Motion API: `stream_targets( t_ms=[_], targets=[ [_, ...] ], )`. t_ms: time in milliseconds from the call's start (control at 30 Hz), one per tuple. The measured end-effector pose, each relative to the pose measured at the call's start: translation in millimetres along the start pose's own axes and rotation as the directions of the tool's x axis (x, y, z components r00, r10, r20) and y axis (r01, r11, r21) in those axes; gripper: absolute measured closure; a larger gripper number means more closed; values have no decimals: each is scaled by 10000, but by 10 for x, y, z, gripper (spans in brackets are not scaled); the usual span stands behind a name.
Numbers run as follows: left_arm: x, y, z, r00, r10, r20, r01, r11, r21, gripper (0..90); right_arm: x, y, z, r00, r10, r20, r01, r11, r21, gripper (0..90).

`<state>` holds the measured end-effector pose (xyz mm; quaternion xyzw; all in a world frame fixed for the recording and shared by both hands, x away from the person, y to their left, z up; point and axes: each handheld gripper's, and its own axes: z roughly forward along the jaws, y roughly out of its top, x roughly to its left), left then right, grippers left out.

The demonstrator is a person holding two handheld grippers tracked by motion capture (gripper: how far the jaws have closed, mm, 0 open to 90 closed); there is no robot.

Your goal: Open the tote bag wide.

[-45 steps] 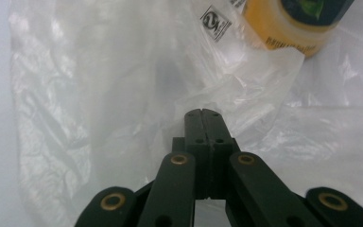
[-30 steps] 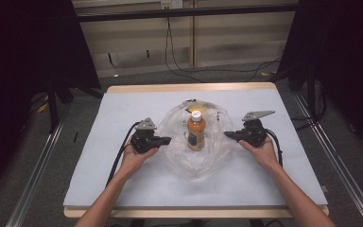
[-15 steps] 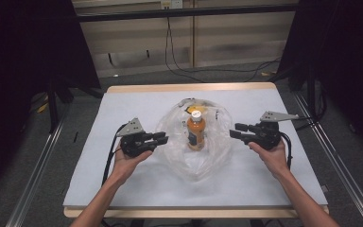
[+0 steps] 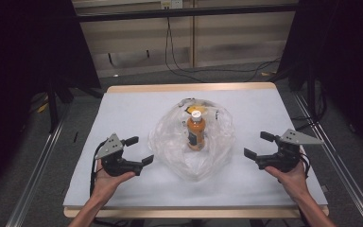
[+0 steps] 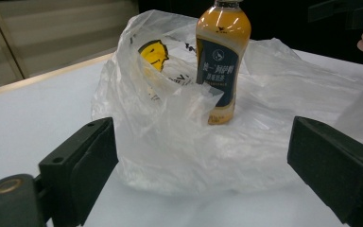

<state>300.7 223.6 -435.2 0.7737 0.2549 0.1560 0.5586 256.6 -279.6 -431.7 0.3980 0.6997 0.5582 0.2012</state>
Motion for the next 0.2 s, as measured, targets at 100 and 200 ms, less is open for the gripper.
stream_targets(
  t_ms=[100,200],
  targets=[
    [-18,-92,-82,9994,-298,-192,295,9994,-152,36,-16,-84,-76,9994,286,185,-284,9995,-118,15],
    [-38,-141,-109,9994,113,-328,-106,9997,215,28,0,-131,-106,9993,193,321,-192,9998,-33,19]
  ],
)
